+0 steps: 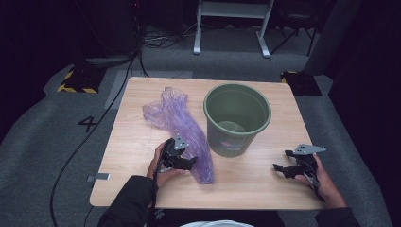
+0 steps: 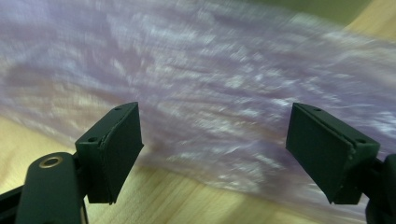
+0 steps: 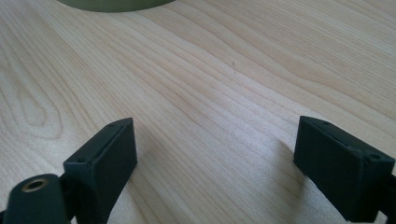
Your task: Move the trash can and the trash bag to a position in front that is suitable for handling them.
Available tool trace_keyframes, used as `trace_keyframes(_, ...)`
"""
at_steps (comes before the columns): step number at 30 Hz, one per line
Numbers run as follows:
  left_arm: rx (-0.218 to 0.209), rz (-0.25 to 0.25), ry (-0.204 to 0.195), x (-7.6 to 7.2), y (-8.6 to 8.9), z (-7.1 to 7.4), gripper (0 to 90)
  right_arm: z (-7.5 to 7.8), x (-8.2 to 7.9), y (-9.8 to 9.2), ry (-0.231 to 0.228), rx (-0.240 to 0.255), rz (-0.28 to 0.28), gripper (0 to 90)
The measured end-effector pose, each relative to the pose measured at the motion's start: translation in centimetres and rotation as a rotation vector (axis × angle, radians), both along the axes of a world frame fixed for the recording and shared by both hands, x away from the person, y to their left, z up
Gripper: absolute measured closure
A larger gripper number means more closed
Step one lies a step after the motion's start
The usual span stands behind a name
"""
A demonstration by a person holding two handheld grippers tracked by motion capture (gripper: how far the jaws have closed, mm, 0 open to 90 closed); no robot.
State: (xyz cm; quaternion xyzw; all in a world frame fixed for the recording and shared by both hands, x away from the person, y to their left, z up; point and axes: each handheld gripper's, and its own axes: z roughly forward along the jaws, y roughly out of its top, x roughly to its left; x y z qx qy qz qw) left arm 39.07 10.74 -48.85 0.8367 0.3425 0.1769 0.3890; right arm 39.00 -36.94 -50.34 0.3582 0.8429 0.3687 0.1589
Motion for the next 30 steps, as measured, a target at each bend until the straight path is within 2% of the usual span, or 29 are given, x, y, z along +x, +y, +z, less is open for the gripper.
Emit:
trace_keyframes(3, -0.055, -0.001, -0.032, 0.0, 0.8, 1.3, 17.4, 0.0, 0.0, 0.0, 0.0, 0.001, 0.0, 12.8)
trace_keyframes(4, -0.062, 0.009, -0.044, 0.1, 1.1, 1.5, 17.4, 0.0, 0.0, 0.0, 0.0, 0.0, 0.0, 12.8)
trace_keyframes(5, -0.062, 0.009, -0.044, 0.1, 1.1, 1.5, 17.3, 0.0, 0.0, 0.0, 0.0, 0.0, 0.0, 12.8)
trace_keyframes(6, -0.087, 0.023, -0.035, 0.4, 1.5, 1.8, 16.4, 0.0, 0.0, 0.0, 0.0, 0.001, 0.0, 12.8)
trace_keyframes(7, -0.087, 0.023, -0.035, 0.4, 1.5, 1.8, 15.2, 0.0, 0.0, 0.0, 0.0, 0.001, 0.0, 12.8)
trace_keyframes(8, -0.105, 0.01, -0.031, 0.7, 1.7, 2.2, 15.4, 0.0, 0.0, 0.0, 0.0, 0.0, 0.0, 12.8)
trace_keyframes(9, -0.108, 0.004, -0.049, 0.8, 1.8, 2.3, 15.6, 0.0, 0.0, 0.0, -0.001, 0.0, 0.001, 12.8)
trace_keyframes(10, -0.091, 0.003, -0.075, 1.0, 1.8, 2.5, 15.9, 0.0, 0.0, 0.0, -0.001, 0.001, 0.001, 12.8)
trace_keyframes(13, -0.097, 0.024, -0.088, 1.5, 1.9, 2.7, 16.1, 0.0, 0.0, 0.0, -0.001, 0.001, 0.002, 12.8)
trace_keyframes(14, -0.119, 0.035, -0.085, 2.2, 2.0, 2.8, 16.1, 0.0, 0.0, 0.0, -0.001, 0.001, 0.002, 12.8)
trace_keyframes(15, -0.119, 0.035, -0.085, 2.2, 2.0, 2.8, 16.9, 0.0, 0.0, 0.0, -0.001, 0.001, 0.002, 12.8)
trace_keyframes(16, -0.114, 0.088, -0.071, 3.1, 2.0, 2.8, 17.9, 0.0, 0.0, 0.0, -0.001, 0.001, 0.002, 12.8)
trace_keyframes(18, -0.111, 0.116, -0.055, 4.1, 2.0, 2.6, 18.0, 0.0, 0.0, 0.0, -0.001, 0.0, 0.002, 12.8)
trace_keyframes(19, -0.111, 0.116, -0.055, 4.1, 2.0, 2.6, 18.1, 0.0, 0.0, 0.0, -0.001, 0.0, 0.002, 12.8)
trace_keyframes(22, -0.137, 0.167, -0.024, 5.6, 1.7, 1.8, 20.5, 0.0, 0.0, 0.0, -0.001, 0.001, 0.002, 12.8)
trace_keyframes(25, -0.118, 0.169, -0.009, 6.1, 1.3, 1.4, 20.5, 0.0, 0.0, 0.0, 0.0, 0.001, 0.001, 12.8)
trace_keyframes(26, -0.096, 0.171, 0.012, 6.5, 0.9, 0.9, 20.4, 0.0, 0.0, 0.0, -0.001, 0.001, 0.001, 12.8)
trace_keyframes(27, -0.096, 0.171, 0.012, 6.5, 0.9, 0.9, 20.4, 0.0, 0.0, 0.0, -0.001, 0.001, 0.001, 12.8)
trace_keyframes(28, -0.069, 0.182, 0.034, 6.8, 0.5, 0.5, 20.4, 0.0, 0.0, 0.0, -0.001, 0.0, 0.002, 12.8)
trace_keyframes(29, -0.069, 0.182, 0.034, 6.8, 0.5, 0.5, 20.4, 0.0, 0.0, 0.0, -0.001, 0.0, 0.001, 12.8)
trace_keyframes(30, -0.048, 0.186, 0.058, 7.1, 0.2, -0.1, 20.4, 0.0, 0.0, 0.0, 0.0, 0.001, 0.001, 12.8)
